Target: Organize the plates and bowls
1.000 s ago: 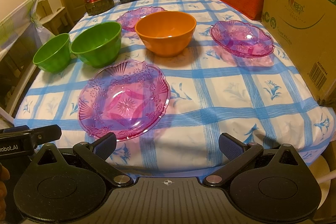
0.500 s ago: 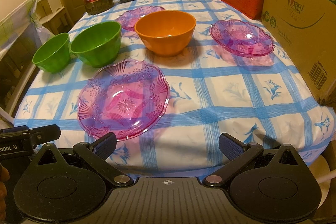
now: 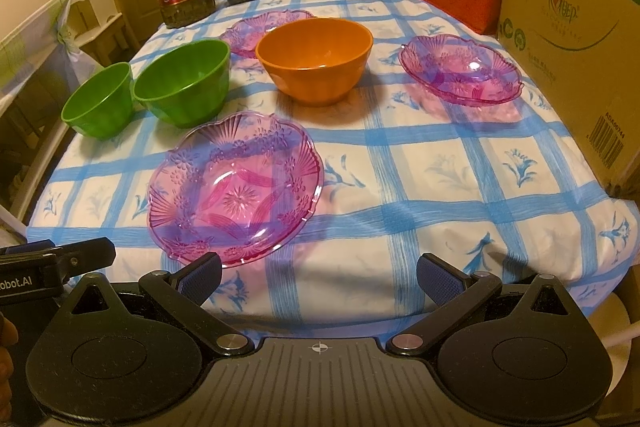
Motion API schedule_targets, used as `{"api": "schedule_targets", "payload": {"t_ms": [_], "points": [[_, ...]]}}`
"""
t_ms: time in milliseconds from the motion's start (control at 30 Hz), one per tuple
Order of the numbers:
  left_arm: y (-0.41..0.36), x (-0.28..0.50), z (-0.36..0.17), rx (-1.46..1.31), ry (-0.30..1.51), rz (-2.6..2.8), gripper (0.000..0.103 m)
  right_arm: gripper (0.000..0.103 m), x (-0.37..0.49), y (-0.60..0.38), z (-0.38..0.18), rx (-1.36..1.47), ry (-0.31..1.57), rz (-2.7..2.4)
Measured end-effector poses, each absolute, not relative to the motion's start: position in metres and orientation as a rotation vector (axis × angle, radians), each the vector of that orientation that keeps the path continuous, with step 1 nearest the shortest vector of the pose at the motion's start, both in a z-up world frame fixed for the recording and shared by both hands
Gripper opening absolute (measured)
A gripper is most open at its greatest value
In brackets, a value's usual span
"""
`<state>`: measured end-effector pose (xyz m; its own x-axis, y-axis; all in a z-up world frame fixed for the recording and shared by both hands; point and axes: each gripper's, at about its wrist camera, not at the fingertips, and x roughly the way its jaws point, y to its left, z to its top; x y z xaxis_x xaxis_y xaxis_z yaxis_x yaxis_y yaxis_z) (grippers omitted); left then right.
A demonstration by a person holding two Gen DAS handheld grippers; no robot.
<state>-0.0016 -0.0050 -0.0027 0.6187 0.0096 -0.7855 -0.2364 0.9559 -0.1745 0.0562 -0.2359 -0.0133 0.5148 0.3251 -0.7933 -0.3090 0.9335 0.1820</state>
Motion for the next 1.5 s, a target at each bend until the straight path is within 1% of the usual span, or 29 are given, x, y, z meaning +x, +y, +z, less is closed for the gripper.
{"api": "schedule_targets", "payload": {"t_ms": [300,600,700,767,800,833,867,933,1000,1133,1200,1233,1300,1367,1433,1500], "points": [[-0.002,-0.001,-0.004,-0.291,0.887,0.161,0.102,0.103,0.059,-0.237,-0.021,0.043,0.973,0.394],[0.021,0.013,-0.014,-0.382,0.899,0.176,0.102,0.102,0.079,-0.242,-0.026,0.096,0.969,0.414],[0.024,0.019,-0.018,-0.390,0.901,0.175,0.100,0.102,0.086,-0.242,-0.027,0.120,0.972,0.438],[0.026,0.025,-0.021,-0.403,0.906,0.169,0.098,0.097,0.091,-0.241,-0.029,0.131,0.977,0.451],[0.026,0.028,-0.023,-0.410,0.907,0.164,0.096,0.091,0.093,-0.240,-0.030,0.136,0.982,0.458],[0.026,0.031,-0.025,-0.412,0.910,0.160,0.094,0.088,0.095,-0.240,-0.032,0.145,0.987,0.465],[0.027,0.034,-0.026,-0.413,0.913,0.156,0.092,0.088,0.098,-0.239,-0.034,0.154,0.989,0.472],[0.026,0.039,-0.030,-0.411,0.916,0.149,0.091,0.085,0.102,-0.238,-0.038,0.161,0.991,0.481],[0.026,0.044,-0.033,-0.404,0.920,0.144,0.088,0.080,0.107,-0.237,-0.042,0.175,0.993,0.490],[0.024,0.056,-0.041,-0.384,0.932,0.137,0.085,0.065,0.117,-0.234,-0.050,0.166,0.990,0.502],[0.022,0.061,-0.044,-0.383,0.938,0.132,0.084,0.060,0.122,-0.234,-0.054,0.176,0.997,0.502],[0.021,0.064,-0.046,-0.380,0.940,0.130,0.083,0.059,0.125,-0.234,-0.056,0.179,0.998,0.501],[0.021,0.069,-0.048,-0.374,0.943,0.126,0.078,0.055,0.130,-0.234,-0.058,0.184,0.993,0.498],[0.021,0.073,-0.051,-0.369,0.945,0.126,0.076,0.054,0.134,-0.233,-0.059,0.190,0.989,0.491],[0.022,0.076,-0.054,-0.370,0.949,0.127,0.070,0.054,0.139,-0.232,-0.061,0.190,0.986,0.484],[0.022,0.080,-0.056,-0.374,0.953,0.120,0.061,0.054,0.143,-0.230,-0.061,0.179,0.985,0.479]]}}
